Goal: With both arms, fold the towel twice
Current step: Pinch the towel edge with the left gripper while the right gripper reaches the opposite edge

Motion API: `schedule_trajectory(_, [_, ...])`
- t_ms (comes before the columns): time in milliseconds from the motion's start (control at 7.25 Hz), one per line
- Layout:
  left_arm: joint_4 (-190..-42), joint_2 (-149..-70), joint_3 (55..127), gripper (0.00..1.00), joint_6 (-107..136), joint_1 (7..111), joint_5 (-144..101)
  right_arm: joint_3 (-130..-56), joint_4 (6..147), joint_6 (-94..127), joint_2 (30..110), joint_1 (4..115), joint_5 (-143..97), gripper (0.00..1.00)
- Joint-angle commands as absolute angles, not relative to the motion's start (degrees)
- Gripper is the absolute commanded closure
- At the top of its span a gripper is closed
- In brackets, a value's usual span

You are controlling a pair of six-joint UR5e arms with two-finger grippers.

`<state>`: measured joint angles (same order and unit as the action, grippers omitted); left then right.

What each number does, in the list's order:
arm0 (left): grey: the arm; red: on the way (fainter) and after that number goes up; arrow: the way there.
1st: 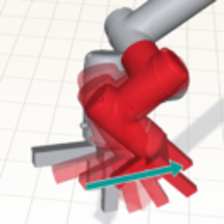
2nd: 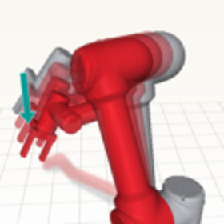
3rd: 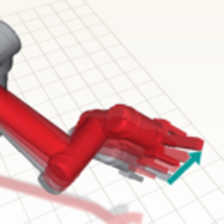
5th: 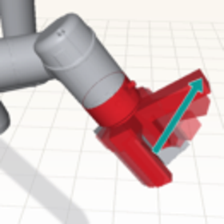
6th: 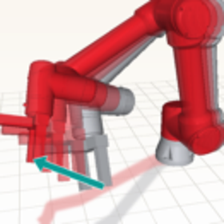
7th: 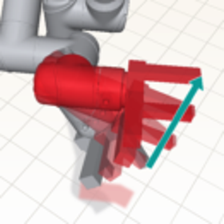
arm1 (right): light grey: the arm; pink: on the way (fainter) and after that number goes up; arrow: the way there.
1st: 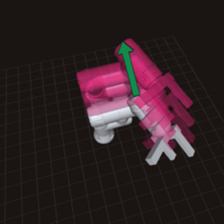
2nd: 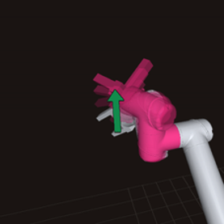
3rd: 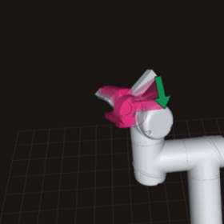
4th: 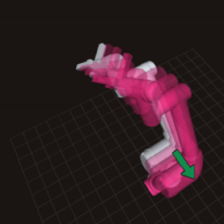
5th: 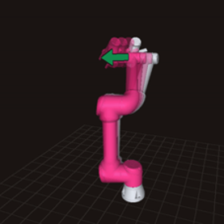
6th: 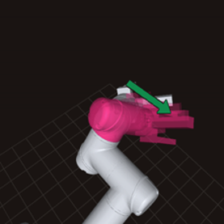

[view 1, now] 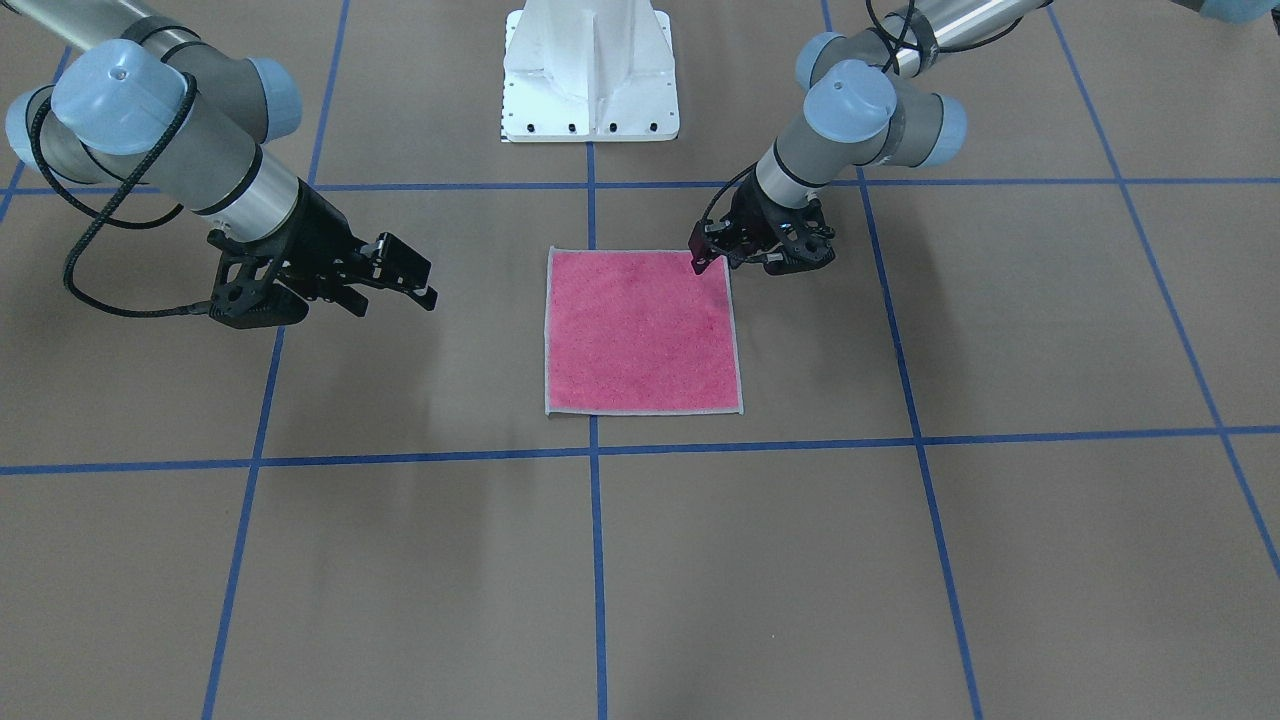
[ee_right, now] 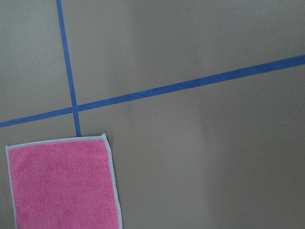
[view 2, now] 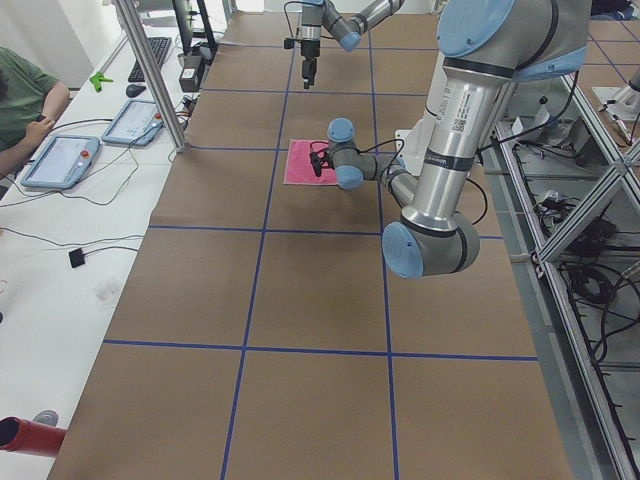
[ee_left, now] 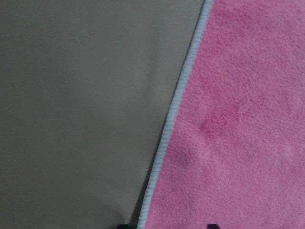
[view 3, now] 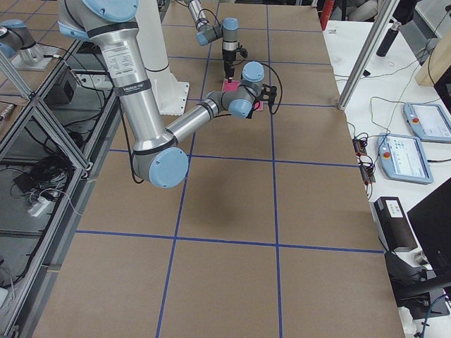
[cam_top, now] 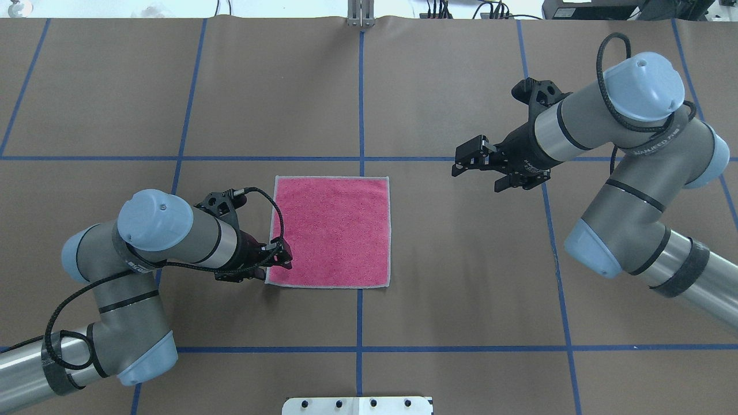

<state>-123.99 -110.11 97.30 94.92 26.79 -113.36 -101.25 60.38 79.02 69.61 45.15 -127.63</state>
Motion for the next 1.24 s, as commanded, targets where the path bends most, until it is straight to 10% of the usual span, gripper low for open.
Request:
schedule_trajectory(0, [-123.93,-110.13,97.38,0.43,95.01,26.28,-113.38,-101.69,60.38,79.01,69.61,45.18,-127.79,0.00])
schedule_trajectory(1103, [-123.84,-109.69,97.47,1.00,95.01,26.02,-113.64,-101.69,60.38,79.01,69.70,44.04,-127.79,0.01])
